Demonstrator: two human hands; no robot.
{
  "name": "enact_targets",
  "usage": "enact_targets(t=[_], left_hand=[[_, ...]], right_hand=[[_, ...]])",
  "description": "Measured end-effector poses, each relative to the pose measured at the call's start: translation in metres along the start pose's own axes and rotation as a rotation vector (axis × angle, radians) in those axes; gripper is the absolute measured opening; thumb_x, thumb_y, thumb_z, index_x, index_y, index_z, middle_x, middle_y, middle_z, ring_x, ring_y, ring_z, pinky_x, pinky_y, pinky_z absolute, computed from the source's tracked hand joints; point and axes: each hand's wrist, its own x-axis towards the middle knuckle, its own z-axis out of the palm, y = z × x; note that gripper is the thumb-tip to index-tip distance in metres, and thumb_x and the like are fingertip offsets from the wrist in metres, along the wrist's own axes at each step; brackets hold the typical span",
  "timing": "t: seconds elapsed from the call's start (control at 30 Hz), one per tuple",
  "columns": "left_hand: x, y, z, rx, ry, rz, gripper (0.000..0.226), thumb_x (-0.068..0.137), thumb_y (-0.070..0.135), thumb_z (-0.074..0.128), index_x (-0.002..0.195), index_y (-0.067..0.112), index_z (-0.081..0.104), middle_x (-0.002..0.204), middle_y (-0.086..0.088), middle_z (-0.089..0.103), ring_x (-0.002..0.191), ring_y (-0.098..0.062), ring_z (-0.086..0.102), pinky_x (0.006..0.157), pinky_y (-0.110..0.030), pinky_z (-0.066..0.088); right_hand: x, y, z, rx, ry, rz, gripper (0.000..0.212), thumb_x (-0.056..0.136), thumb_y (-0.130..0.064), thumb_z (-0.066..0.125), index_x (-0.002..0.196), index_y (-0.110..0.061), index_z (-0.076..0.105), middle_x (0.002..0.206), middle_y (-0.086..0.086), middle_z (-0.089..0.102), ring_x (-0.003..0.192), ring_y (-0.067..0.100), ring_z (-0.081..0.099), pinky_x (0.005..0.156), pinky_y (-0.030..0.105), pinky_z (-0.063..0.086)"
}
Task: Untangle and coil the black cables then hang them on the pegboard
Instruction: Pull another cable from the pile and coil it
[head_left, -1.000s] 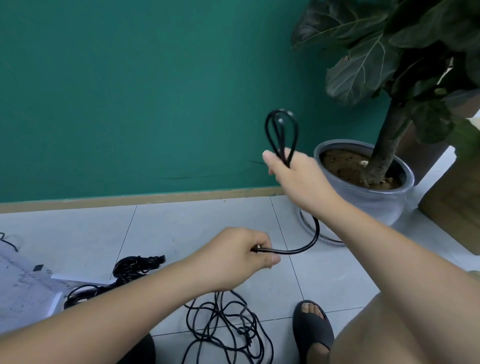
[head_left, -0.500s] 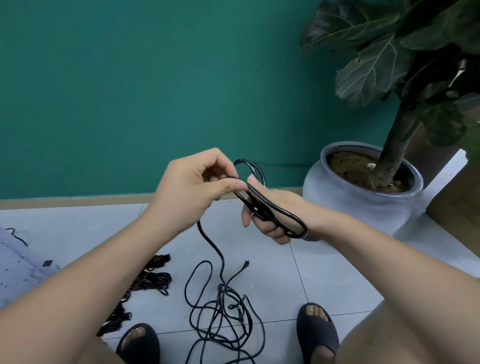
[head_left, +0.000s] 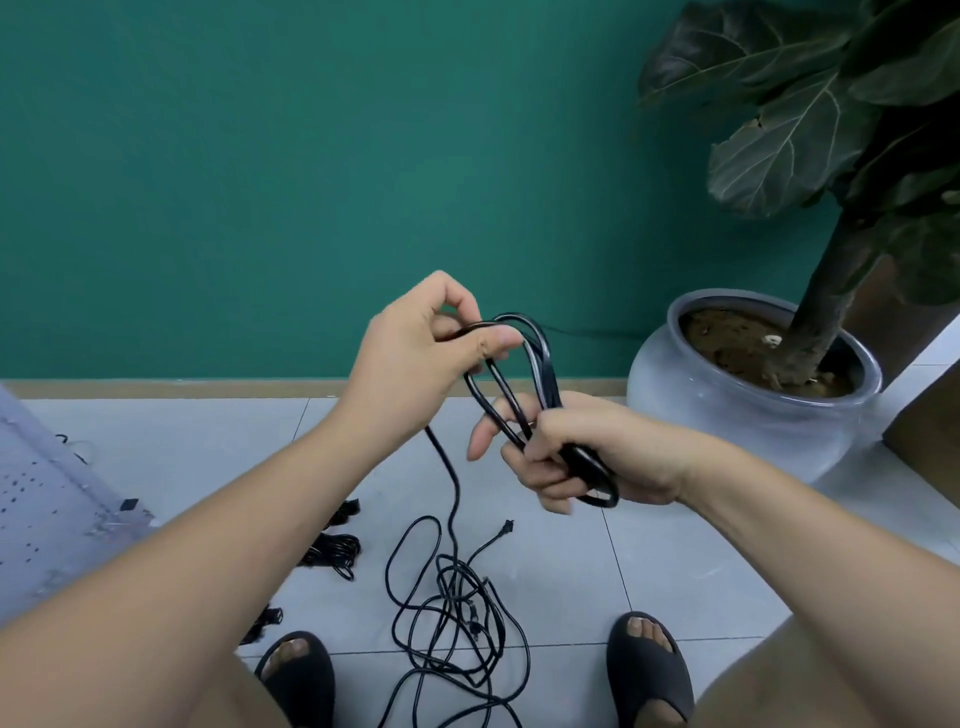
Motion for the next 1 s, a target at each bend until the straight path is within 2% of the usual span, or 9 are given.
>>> enact_targets(t=[0.1,0.17,0.4,0.47,0.6,0.7,0.83,0.93,1.0], left_hand=[[-0.003,-0.003,0.009,-0.067,-0.023,-0.104,0.042,0.093,0.042,0.082,0.111,0.021,0.051,0.076,-0.002,0.060,0.068,-0.018,0.054,0.069,-0.034,0.047],[-0.004,-0.003,0.011,-0.252,-0.045,-0.187,0.040,0.096,0.035,0.080,0.120,0.020,0.052,0.085,-0.007,0.053,0.071,-0.013,0.054,0.071,-0.026,0.050],[-0.007,0.001,0.025,-0.441,0.030,-0.296,0.043,0.096,0.032,0.080,0.128,0.023,0.053,0.085,0.003,0.062,0.070,-0.019,0.059,0.050,-0.033,0.041],[-0.005,0.001,0.024,-0.382,-0.024,-0.270,0.039,0.098,0.034,0.077,0.130,0.022,0.058,0.084,0.002,0.067,0.069,-0.014,0.064,0.059,-0.029,0.052],[-0.002,0.000,0.021,-0.367,-0.125,-0.319,0.030,0.101,0.034,0.074,0.122,0.016,0.062,0.063,0.006,0.048,0.061,-0.016,0.048,0.070,-0.028,0.044],[-0.002,0.002,0.025,-0.549,-0.080,-0.425,0.013,0.099,0.013,0.071,0.107,0.015,0.060,0.061,0.008,0.033,0.053,-0.013,0.031,0.064,-0.031,0.033],[-0.005,0.007,0.038,-0.588,0.027,-0.407,0.017,0.093,-0.005,0.059,0.092,0.013,0.061,0.059,0.004,0.028,0.050,-0.016,0.021,0.059,-0.033,0.027],[-0.008,0.011,0.043,-0.583,0.095,-0.384,0.022,0.090,-0.010,0.054,0.089,0.011,0.061,0.058,0.002,0.028,0.052,-0.018,0.020,0.058,-0.034,0.021],[-0.009,0.016,0.042,-0.579,0.113,-0.384,0.023,0.090,-0.010,0.054,0.090,0.011,0.061,0.059,0.001,0.027,0.053,-0.018,0.019,0.060,-0.036,0.017]], right_hand=[[0.003,0.001,0.005,-0.192,0.110,0.000,0.038,0.082,-0.011,0.052,0.115,-0.006,0.068,0.075,0.016,0.044,0.063,0.023,0.050,0.071,0.047,0.039],[0.005,0.003,0.006,-0.313,0.190,0.043,0.035,0.079,-0.016,0.053,0.107,-0.008,0.072,0.075,0.014,0.053,0.070,0.023,0.061,0.066,0.039,0.037],[0.013,0.009,0.013,-0.296,0.252,-0.022,0.016,0.111,-0.019,0.059,0.121,-0.006,0.060,0.064,0.001,0.050,0.061,0.020,0.047,0.056,0.022,0.041],[0.013,0.011,0.013,-0.301,0.237,-0.015,0.022,0.111,-0.022,0.060,0.112,0.000,0.059,0.065,-0.001,0.050,0.061,0.017,0.048,0.059,0.026,0.041],[0.012,0.013,0.010,-0.407,0.243,0.090,0.028,0.106,-0.027,0.064,0.103,0.000,0.055,0.071,0.005,0.058,0.069,0.019,0.054,0.064,0.032,0.043],[0.015,0.014,0.005,-0.465,0.370,0.113,0.017,0.101,-0.022,0.071,0.110,-0.015,0.058,0.076,0.001,0.069,0.071,0.012,0.063,0.067,0.034,0.049],[0.025,0.014,0.014,-0.555,0.628,0.021,0.035,0.083,-0.028,0.086,0.097,-0.043,0.057,0.064,-0.021,0.066,0.053,0.008,0.058,0.052,0.029,0.051],[0.031,0.016,0.028,-0.625,0.707,-0.057,0.036,0.077,-0.032,0.089,0.077,-0.034,0.053,0.053,-0.021,0.051,0.046,0.006,0.045,0.045,0.018,0.035],[0.035,0.020,0.031,-0.684,0.713,-0.044,0.038,0.085,-0.031,0.079,0.072,-0.015,0.047,0.054,-0.007,0.040,0.049,0.013,0.032,0.048,0.026,0.027]])
